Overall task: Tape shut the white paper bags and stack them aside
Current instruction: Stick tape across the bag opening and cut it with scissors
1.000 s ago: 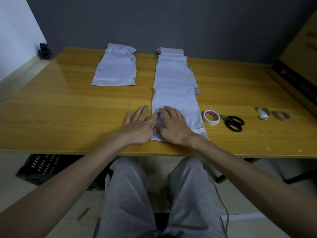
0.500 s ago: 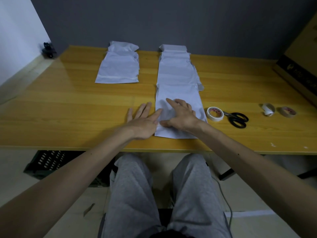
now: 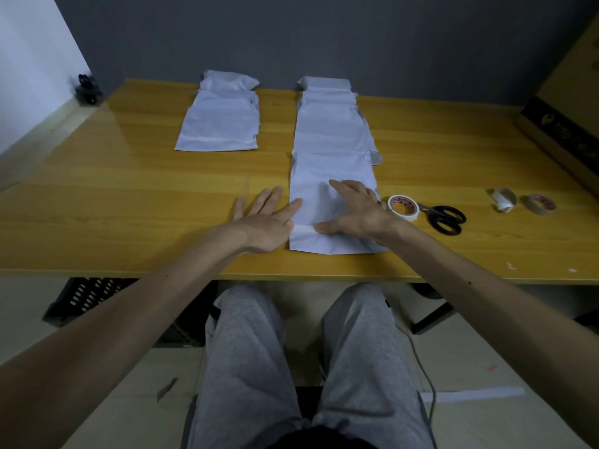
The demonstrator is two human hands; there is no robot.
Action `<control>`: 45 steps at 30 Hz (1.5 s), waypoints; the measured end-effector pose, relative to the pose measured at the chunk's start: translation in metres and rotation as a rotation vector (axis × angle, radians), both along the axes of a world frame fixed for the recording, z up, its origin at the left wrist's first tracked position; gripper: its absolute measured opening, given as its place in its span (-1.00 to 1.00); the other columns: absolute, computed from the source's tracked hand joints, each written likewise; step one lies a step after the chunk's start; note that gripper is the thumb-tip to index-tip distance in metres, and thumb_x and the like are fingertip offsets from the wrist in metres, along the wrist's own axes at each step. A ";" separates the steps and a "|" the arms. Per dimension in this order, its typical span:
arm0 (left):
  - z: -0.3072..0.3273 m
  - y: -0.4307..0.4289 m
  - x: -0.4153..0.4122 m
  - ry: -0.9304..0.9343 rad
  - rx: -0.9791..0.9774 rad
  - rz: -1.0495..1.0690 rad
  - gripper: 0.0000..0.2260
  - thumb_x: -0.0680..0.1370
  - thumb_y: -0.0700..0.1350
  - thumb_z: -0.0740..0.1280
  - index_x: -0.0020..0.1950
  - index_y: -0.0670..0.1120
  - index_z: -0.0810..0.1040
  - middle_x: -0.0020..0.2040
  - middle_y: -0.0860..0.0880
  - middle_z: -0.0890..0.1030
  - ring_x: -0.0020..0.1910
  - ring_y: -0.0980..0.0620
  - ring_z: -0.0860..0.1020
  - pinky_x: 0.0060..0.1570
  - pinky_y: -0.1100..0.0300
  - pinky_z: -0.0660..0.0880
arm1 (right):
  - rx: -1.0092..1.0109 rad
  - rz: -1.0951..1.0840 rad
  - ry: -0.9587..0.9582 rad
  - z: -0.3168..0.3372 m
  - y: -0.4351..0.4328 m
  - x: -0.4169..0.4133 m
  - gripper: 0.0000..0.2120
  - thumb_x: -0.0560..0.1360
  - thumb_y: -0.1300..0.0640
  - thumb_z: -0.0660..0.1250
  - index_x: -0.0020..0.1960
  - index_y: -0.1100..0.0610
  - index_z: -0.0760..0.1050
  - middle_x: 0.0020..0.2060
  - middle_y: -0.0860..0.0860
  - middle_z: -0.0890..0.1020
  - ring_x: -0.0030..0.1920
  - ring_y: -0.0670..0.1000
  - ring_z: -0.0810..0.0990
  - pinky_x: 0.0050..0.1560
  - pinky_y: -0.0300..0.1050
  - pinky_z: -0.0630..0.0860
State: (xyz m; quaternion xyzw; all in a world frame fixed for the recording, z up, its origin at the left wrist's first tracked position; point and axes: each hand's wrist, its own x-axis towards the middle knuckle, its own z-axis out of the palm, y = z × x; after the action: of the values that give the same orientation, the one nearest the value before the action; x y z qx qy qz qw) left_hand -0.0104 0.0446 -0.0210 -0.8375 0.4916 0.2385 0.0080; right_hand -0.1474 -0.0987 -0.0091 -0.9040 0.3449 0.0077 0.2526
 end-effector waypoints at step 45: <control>-0.009 0.007 -0.012 -0.190 -0.109 -0.180 -0.52 0.65 0.13 -0.24 0.55 0.12 -0.31 0.54 0.13 -0.34 0.50 0.13 -0.36 0.48 -0.09 -0.30 | -0.109 0.021 0.040 -0.001 0.006 -0.005 -0.09 0.33 -0.36 0.38 0.52 -0.08 0.06 0.49 -0.03 0.06 0.47 0.10 0.01 0.39 0.08 0.03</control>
State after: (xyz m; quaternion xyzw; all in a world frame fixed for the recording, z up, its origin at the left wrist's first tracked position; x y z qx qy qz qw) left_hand -0.0223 0.0517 -0.0295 -0.8079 0.5741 0.1295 0.0304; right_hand -0.1526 -0.0930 -0.0103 -0.9196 0.3405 0.0094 0.1958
